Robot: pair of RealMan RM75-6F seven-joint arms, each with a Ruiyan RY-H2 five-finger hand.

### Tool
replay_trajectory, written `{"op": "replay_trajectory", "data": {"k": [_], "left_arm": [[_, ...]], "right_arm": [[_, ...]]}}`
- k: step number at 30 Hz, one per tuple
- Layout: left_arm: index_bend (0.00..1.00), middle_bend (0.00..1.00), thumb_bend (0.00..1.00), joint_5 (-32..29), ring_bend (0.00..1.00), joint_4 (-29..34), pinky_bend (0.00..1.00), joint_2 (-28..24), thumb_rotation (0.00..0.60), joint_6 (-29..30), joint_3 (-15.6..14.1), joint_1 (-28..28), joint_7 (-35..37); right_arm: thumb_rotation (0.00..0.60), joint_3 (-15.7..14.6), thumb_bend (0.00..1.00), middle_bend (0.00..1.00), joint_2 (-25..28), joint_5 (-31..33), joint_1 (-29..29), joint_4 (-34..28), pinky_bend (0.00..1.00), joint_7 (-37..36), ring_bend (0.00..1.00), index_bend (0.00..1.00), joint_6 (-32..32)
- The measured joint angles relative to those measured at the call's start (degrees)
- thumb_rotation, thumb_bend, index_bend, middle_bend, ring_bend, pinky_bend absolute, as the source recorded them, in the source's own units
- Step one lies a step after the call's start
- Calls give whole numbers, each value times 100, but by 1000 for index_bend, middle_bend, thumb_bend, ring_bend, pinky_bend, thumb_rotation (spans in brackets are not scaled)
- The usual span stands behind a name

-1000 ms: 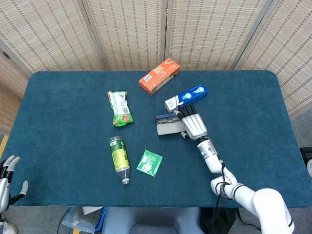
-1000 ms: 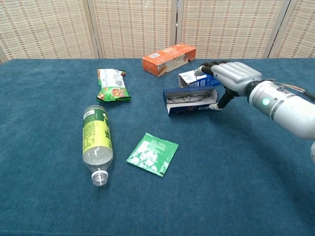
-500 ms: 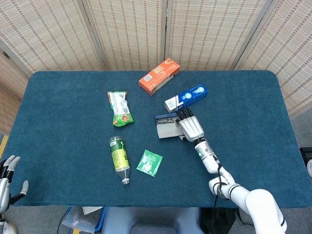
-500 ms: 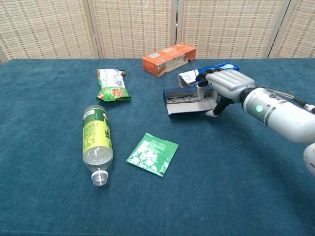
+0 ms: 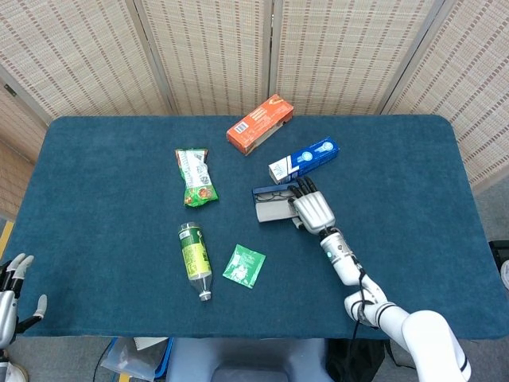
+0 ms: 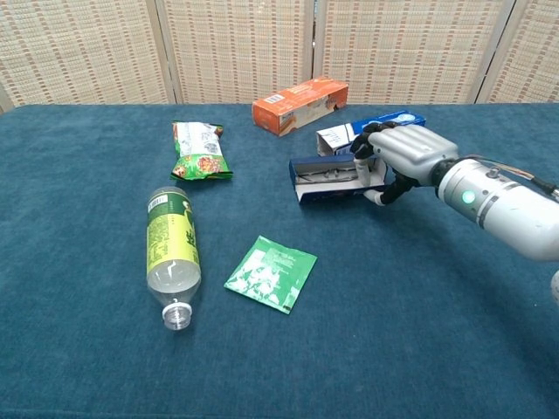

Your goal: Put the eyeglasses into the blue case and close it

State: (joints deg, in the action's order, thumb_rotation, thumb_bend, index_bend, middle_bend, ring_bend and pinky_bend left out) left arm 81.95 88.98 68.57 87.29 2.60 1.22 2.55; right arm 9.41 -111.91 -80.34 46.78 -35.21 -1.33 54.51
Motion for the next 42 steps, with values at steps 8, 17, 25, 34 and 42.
{"op": "replay_trajectory", "data": {"k": [8, 17, 25, 34, 42], "left_arm": [[81, 0, 424, -11, 0, -15, 0, 3, 600, -10, -1, 0, 6], [81, 0, 424, 28, 0, -32, 0, 0, 600, -10, -5, -12, 34], [81, 0, 424, 89, 0, 12, 0, -4, 600, -32, -10, -58, -13], [81, 0, 425, 119, 0, 47, 0, -8, 600, -70, -14, -107, -71], [81, 0, 424, 153, 0, 108, 0, -27, 600, -29, -20, -109, -103]], "right_arm": [[600, -34, 391, 238, 5, -63, -28, -8, 0, -50, 0, 614, 94], [600, -220, 396, 251, 371, -228, -363, -597, 0, 23, 0, 636, 547], [600, -495, 397, 258, 1154, -346, -916, -1861, 0, 397, 0, 644, 1016], [600, -935, 399, 261, 2198, -444, -1749, -3536, 0, 1086, 0, 646, 1631], [600, -976, 398, 261, 2388, -394, -1951, -3794, 0, 1298, 0, 646, 1556]]}}
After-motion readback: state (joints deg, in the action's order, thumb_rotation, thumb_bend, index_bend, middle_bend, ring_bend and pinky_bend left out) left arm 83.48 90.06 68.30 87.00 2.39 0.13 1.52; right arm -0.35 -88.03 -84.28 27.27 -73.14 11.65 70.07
